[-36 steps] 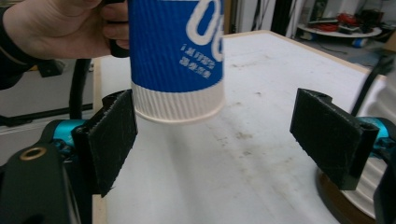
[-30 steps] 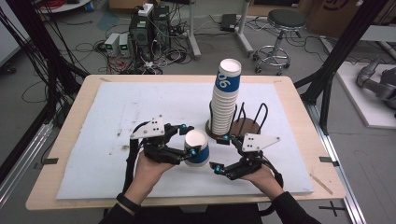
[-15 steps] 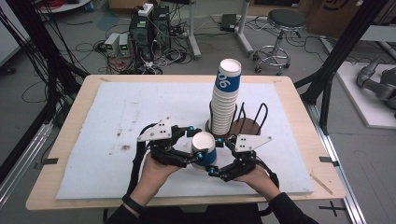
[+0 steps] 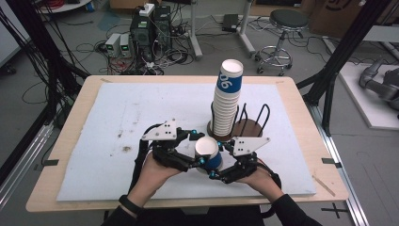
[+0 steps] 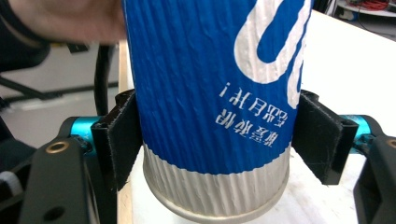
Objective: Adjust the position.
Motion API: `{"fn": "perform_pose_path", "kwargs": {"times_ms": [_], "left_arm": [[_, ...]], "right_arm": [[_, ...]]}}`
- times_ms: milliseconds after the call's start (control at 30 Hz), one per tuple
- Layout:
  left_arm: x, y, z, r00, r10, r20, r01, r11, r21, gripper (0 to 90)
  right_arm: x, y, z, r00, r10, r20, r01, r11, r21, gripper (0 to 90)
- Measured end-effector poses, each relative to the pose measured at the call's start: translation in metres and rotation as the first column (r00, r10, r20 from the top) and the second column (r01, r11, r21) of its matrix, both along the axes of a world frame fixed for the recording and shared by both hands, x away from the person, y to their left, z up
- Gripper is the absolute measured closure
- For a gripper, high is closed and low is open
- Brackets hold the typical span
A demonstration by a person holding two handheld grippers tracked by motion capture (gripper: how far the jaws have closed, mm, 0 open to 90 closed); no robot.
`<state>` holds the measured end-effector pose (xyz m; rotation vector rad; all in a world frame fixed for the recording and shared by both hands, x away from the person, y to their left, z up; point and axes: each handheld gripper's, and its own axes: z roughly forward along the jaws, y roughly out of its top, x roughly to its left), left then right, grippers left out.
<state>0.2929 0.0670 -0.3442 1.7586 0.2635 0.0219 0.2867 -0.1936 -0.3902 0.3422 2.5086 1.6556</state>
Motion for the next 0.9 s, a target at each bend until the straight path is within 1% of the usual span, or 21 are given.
{"fn": "perform_pose_path", "kwargs": {"times_ms": [33,67,100,167,233,267,300,367,400,433,467,533,567,600,667,700,733,767,800,833,900], "left_arm": [[0.000,0.000,0.002,1.0000,-0.007,0.000,0.007,0.9998,0.019,24.1],[0.000,0.000,0.005,0.9998,-0.018,0.001,0.018,0.9980,0.061,24.1],[-0.001,-0.001,0.007,0.9997,-0.025,0.001,0.025,0.9959,0.087,23.9],[-0.002,-0.003,0.010,0.9992,-0.039,0.003,0.038,0.9882,0.148,22.6],[-0.004,-0.006,0.012,0.9988,-0.038,0.030,0.031,0.9779,0.207,22.6],[-0.005,-0.007,0.012,0.9987,-0.040,0.031,0.032,0.9743,0.223,22.6],[-0.005,-0.009,0.012,0.9983,-0.044,0.038,0.033,0.9689,0.245,22.6],[-0.006,-0.012,0.011,0.9973,-0.055,0.049,0.039,0.9591,0.281,22.6],[-0.007,-0.014,0.009,0.9969,-0.064,0.046,0.049,0.9564,0.288,23.4],[-0.007,-0.016,0.008,0.9952,-0.085,0.047,0.068,0.9523,0.298,27.0],[-0.007,-0.017,0.007,0.9948,-0.087,0.053,0.067,0.9510,0.302,28.7],[-0.006,-0.016,0.005,0.9948,-0.091,0.046,0.073,0.9535,0.292,28.7],[-0.005,-0.015,0.005,0.9949,-0.089,0.047,0.073,0.9570,0.281,28.8],[-0.005,-0.013,0.005,0.9946,-0.090,0.052,0.073,0.9622,0.262,28.9],[-0.004,-0.009,0.005,0.9949,-0.078,0.064,0.063,0.9765,0.206,29.0],[-0.003,-0.006,0.005,0.9956,-0.068,0.064,0.055,0.9821,0.180,29.1],[-0.002,-0.004,0.005,0.9960,-0.062,0.064,0.052,0.9860,0.159,29.1],[-0.001,-0.001,0.006,0.9964,-0.055,0.065,0.047,0.9922,0.115,29.2],[-0.001,0.003,0.007,0.9969,-0.046,0.065,0.040,0.9958,0.083,29.2],[0.000,0.005,0.007,0.9975,-0.035,0.062,0.032,0.9982,0.051,29.3],[-0.001,0.008,0.008,0.9975,-0.028,0.064,0.027,0.9996,0.008,29.4]], "right_arm": [[0.000,0.000,0.002,0.9999,0.009,0.009,-0.009,0.9997,-0.021,24.1],[0.000,0.000,0.003,0.9998,0.011,0.018,-0.011,0.9994,-0.034,24.2],[0.000,0.000,0.005,0.9995,0.017,0.028,-0.016,0.9980,-0.061,24.4],[-0.001,0.000,0.008,0.9992,0.028,0.029,-0.025,0.9948,-0.098,24.4],[-0.001,0.001,0.009,0.9983,0.038,0.044,-0.032,0.9906,-0.133,24.5],[-0.002,0.002,0.009,0.9976,0.051,0.047,-0.043,0.9857,-0.163,24.5],[-0.004,0.003,0.010,0.9979,0.055,0.035,-0.048,0.9822,-0.182,24.5],[-0.005,0.004,0.011,0.9967,0.069,0.042,-0.059,0.9753,-0.213,24.5],[-0.006,0.005,0.011,0.9966,0.071,0.042,-0.060,0.9721,-0.227,24.4],[-0.007,0.006,0.011,0.9962,0.073,0.047,-0.060,0.9690,-0.240,24.1],[-0.007,0.006,0.011,0.9960,0.077,0.047,-0.063,0.9670,-0.247,23.2],[-0.007,0.006,0.010,0.9958,0.081,0.043,-0.068,0.9657,-0.251,21.4],[-0.006,0.005,0.010,0.9961,0.080,0.039,-0.068,0.9677,-0.243,20.5],[-0.006,0.004,0.010,0.9963,0.078,0.037,-0.067,0.9710,-0.230,19.7],[-0.003,-0.002,0.013,0.9967,0.072,0.037,-0.065,0.9831,-0.171,18.4],[-0.001,-0.006,0.014,0.9970,0.069,0.036,-0.063,0.9880,-0.141,18.3],[0.000,-0.010,0.016,0.9977,0.060,0.032,-0.057,0.9923,-0.110,18.3],[0.001,-0.013,0.017,0.9983,0.050,0.029,-0.047,0.9953,-0.084,17.2],[0.002,-0.017,0.018,0.9993,0.031,0.021,-0.030,0.9984,-0.048,15.0],[0.003,-0.021,0.018,0.9997,0.020,0.011,-0.019,0.9995,-0.026,15.1],[0.004,-0.026,0.018,0.9999,0.011,-0.005,-0.011,0.9999,0.009,15.0]]}}
